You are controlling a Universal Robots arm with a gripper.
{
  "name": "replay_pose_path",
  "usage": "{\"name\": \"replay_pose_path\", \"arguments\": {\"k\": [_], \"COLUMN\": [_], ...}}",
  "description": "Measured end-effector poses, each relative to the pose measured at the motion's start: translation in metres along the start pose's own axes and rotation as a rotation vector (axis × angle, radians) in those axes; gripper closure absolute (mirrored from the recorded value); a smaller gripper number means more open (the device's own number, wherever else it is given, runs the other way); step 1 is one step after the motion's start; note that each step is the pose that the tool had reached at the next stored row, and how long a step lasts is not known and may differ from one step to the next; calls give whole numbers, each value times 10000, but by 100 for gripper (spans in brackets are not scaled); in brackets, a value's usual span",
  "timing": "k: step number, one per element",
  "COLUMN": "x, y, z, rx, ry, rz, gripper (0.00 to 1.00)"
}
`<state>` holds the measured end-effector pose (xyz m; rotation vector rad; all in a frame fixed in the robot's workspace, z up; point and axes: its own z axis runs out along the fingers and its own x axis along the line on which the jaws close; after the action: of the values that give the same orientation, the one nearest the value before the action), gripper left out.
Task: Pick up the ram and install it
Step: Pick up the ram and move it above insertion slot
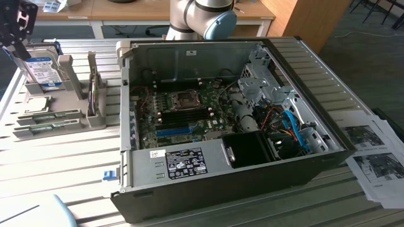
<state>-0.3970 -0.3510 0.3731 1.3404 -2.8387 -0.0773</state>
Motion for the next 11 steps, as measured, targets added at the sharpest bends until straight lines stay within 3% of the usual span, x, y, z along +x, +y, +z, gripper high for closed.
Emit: {"name": "replay_pose_path", "arguments": {"k": [11], "x": [0], "y": [-1], "z": [4], "rx": [-27], "ry": [62], "rz": [-1380], "gripper": [91]}}
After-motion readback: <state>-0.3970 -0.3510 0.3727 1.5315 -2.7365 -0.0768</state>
